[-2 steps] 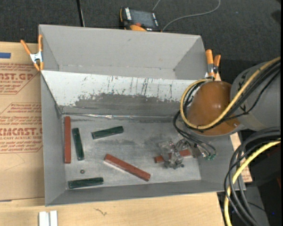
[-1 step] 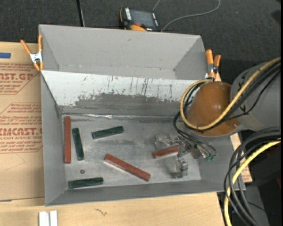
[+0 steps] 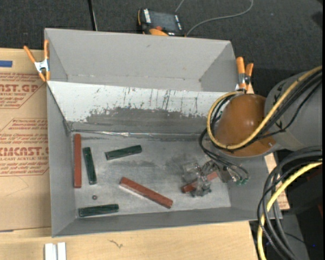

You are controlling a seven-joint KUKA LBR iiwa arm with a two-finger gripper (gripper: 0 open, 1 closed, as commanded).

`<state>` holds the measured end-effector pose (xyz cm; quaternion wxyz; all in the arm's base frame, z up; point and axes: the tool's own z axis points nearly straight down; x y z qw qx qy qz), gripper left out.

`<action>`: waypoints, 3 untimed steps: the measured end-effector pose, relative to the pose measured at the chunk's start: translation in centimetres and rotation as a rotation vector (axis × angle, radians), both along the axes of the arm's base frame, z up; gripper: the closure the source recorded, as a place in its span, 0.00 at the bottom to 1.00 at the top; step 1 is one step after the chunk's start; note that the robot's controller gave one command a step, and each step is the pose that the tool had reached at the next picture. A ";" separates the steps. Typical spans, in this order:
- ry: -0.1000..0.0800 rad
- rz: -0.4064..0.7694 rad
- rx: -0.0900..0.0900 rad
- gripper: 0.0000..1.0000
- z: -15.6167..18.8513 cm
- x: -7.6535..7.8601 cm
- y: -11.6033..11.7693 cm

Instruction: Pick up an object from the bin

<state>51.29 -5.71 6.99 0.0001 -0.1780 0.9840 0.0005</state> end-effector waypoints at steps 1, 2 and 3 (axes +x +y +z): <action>-0.002 0.259 0.000 1.00 0.0 1.3 3.5; -0.012 0.195 -0.003 1.00 14.9 3.7 1.1; -0.010 0.443 -0.001 1.00 22.3 7.8 2.7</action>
Offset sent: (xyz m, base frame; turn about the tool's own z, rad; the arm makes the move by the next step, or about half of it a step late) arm 0.0123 0.0347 0.0001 -0.2590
